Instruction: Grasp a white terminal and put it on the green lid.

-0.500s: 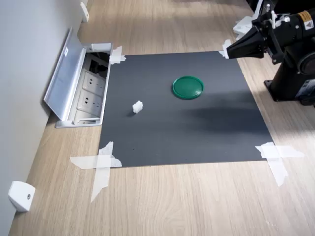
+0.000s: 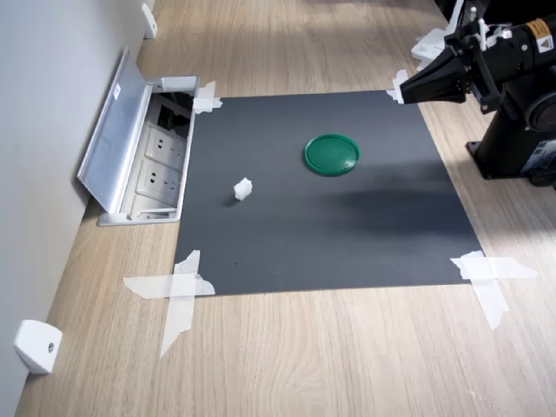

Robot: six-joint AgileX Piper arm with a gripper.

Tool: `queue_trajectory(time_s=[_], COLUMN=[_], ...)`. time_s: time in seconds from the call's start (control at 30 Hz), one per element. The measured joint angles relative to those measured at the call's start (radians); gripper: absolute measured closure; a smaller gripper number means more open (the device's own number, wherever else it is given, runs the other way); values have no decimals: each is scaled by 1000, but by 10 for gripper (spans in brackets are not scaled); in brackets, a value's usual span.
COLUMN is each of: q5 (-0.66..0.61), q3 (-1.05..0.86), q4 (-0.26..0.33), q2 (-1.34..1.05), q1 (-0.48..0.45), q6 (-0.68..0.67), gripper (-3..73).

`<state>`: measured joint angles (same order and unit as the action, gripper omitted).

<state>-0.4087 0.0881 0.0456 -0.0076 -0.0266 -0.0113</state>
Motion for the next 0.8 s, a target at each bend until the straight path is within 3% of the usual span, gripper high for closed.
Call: queue_trajectory(time_s=[0.37,0.8], q5=[-88,-108], q3=[133,435], q4=[0,-4], q2=[42,549], q1=[0,0], q6=[-24,-28], gripper=[703,703])
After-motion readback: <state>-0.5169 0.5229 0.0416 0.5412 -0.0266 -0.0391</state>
